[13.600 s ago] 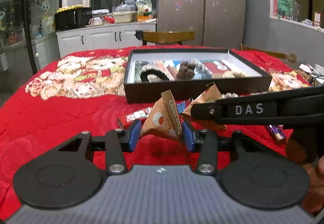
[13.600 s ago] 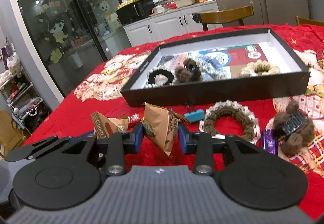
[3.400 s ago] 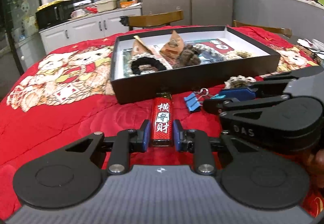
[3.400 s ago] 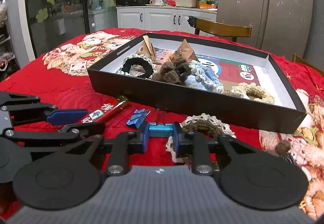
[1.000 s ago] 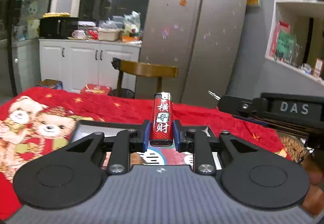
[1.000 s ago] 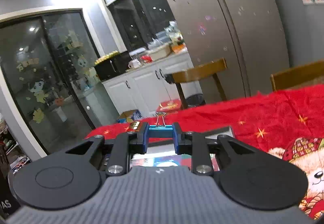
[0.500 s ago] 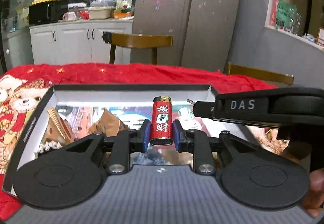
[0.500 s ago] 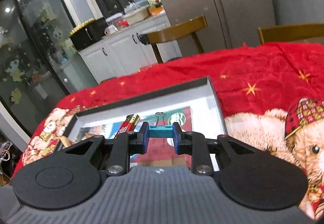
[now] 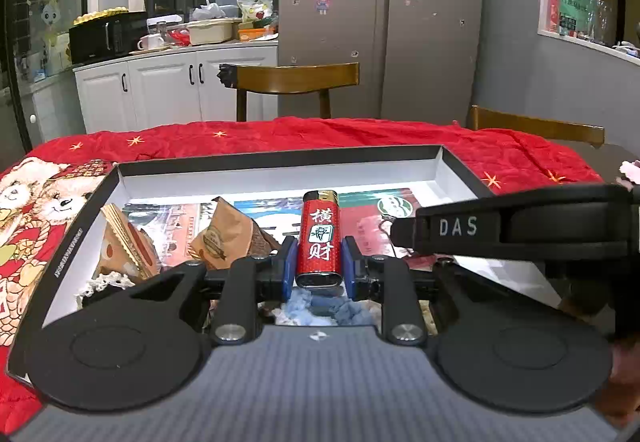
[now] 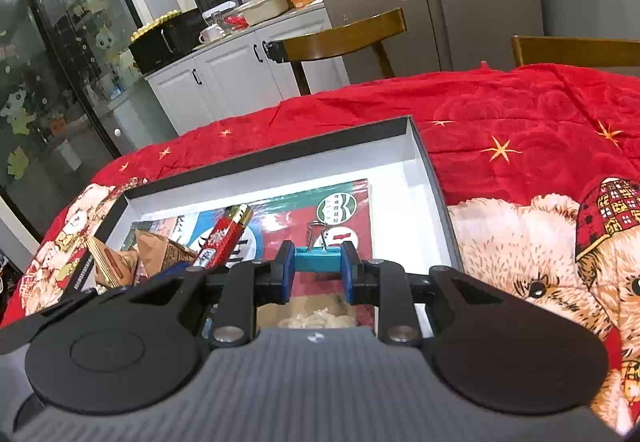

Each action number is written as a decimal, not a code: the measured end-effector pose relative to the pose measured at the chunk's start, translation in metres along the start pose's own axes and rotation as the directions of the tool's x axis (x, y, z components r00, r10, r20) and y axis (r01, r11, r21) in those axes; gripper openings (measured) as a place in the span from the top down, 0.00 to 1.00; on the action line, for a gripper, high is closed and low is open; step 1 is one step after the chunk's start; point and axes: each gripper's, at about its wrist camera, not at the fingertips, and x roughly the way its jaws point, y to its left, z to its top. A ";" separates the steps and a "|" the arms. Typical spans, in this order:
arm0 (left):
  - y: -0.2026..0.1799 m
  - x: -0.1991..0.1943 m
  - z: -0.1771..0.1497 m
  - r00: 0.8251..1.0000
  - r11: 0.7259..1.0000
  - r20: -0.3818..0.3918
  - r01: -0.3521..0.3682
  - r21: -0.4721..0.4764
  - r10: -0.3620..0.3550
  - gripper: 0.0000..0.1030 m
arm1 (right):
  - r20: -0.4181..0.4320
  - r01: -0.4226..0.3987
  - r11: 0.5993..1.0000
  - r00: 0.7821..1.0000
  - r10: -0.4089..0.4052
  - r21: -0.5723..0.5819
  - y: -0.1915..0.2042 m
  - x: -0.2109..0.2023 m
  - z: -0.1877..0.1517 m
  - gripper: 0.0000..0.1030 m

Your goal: Organize objects

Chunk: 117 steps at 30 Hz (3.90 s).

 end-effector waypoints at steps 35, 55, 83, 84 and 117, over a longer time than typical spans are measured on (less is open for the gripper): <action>-0.012 -0.003 -0.007 0.994 0.992 0.050 -0.100 0.079 0.096 0.72 | 0.012 -0.041 0.999 0.999 0.041 0.007 -0.004 0.001 0.001 0.69; 0.030 -0.068 0.050 0.965 0.992 0.239 -0.121 0.021 0.113 0.29 | 0.270 -0.149 0.988 0.950 0.155 -0.045 0.012 -0.082 0.033 0.18; 0.033 -0.261 0.038 0.945 0.982 0.270 0.190 0.012 -0.186 0.18 | 0.497 0.055 0.993 0.868 0.002 -0.101 0.021 -0.257 -0.044 0.00; 0.032 -0.259 0.032 0.946 0.981 0.264 0.193 0.015 -0.190 0.18 | 0.489 0.053 0.994 0.872 -0.002 -0.090 0.016 -0.257 -0.048 0.00; 0.006 -0.131 -0.077 0.986 0.987 -0.076 0.152 0.042 -0.149 0.19 | 0.125 -0.116 0.985 0.983 0.132 -0.127 -0.024 -0.158 -0.125 0.05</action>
